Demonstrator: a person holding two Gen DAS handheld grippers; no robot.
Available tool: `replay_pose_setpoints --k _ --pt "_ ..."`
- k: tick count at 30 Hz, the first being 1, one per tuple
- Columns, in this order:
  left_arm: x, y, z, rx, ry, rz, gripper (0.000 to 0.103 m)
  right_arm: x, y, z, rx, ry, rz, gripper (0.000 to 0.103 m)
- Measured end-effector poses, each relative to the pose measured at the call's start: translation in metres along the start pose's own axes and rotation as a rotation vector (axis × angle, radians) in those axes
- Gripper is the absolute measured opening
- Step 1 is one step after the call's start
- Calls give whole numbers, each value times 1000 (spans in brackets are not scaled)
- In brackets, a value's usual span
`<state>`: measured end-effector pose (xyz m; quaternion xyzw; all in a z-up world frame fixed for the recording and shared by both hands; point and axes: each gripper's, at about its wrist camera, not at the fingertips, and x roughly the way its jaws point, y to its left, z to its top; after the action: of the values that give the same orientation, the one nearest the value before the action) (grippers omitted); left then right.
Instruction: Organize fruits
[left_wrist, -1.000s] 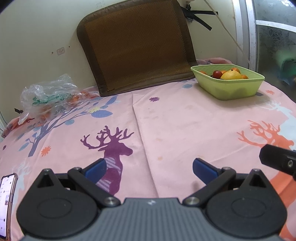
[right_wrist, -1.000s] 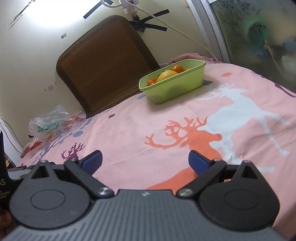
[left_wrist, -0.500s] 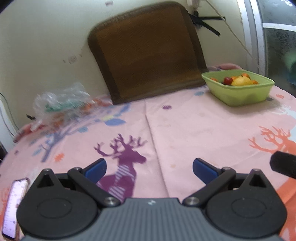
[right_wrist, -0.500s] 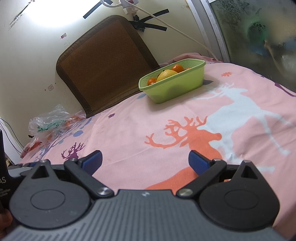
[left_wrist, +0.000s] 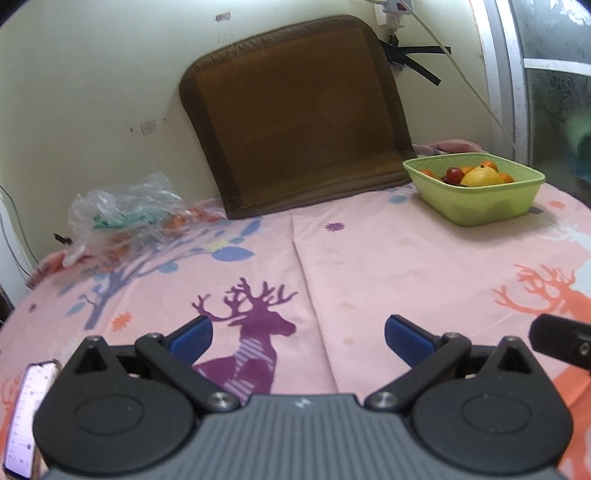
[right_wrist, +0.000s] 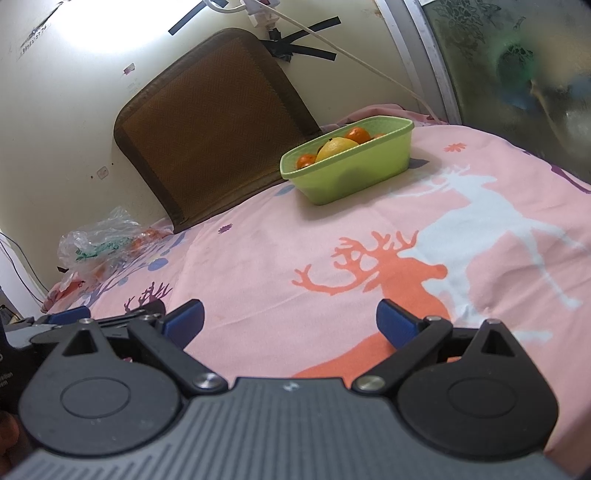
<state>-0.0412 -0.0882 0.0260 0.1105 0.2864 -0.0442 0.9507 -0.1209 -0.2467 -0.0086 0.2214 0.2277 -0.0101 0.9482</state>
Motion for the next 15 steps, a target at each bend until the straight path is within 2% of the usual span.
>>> replay_pose_setpoints --k 15 --pt "2 -4 -5 8 31 0 103 -1 1 -1 6 -2 -1 101"
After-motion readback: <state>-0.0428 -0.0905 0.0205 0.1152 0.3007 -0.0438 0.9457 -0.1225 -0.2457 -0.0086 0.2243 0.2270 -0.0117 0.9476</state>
